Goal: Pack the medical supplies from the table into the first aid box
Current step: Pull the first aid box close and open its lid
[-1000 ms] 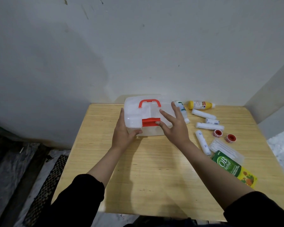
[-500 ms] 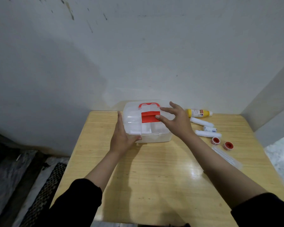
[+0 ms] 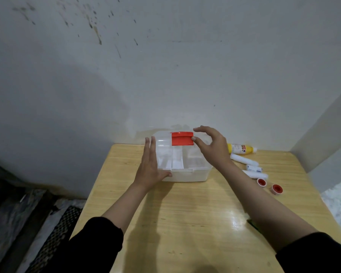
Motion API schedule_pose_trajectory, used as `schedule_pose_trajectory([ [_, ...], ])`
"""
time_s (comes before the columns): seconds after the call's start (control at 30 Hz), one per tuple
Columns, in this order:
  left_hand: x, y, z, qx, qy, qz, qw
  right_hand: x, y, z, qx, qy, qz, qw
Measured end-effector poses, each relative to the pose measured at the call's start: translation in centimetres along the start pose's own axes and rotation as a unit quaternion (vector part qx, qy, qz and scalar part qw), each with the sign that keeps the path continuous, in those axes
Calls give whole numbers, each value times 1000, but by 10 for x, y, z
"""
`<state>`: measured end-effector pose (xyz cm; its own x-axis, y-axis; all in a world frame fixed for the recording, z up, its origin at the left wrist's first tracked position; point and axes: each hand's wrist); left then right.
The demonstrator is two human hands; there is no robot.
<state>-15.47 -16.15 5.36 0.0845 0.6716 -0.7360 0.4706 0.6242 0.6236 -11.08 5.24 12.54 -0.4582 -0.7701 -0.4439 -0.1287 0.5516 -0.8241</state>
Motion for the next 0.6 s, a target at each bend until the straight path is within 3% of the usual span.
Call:
schedule_pose_trajectory([
  [0.13, 0, -4, -3, -4, -13, -6, 1000, 0, 3, 3, -54, 15, 0, 998],
  [0.47, -2, -3, 1, -7, -22, 11, 1000, -3, 23, 11, -108, -96, 118, 983],
  [0.6, 0, -5, 2, -6, -11, 24, 1000, -1, 34, 11, -150, -88, 170, 970],
])
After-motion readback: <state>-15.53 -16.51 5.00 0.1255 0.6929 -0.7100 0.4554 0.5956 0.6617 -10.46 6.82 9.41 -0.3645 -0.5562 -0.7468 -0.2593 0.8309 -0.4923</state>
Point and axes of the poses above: each hand's wrist, its own z-axis away from the middle knuckle, its own x-axis out of the palm, y = z × x, and after that the axes turned 1 degree about -x, right-handed
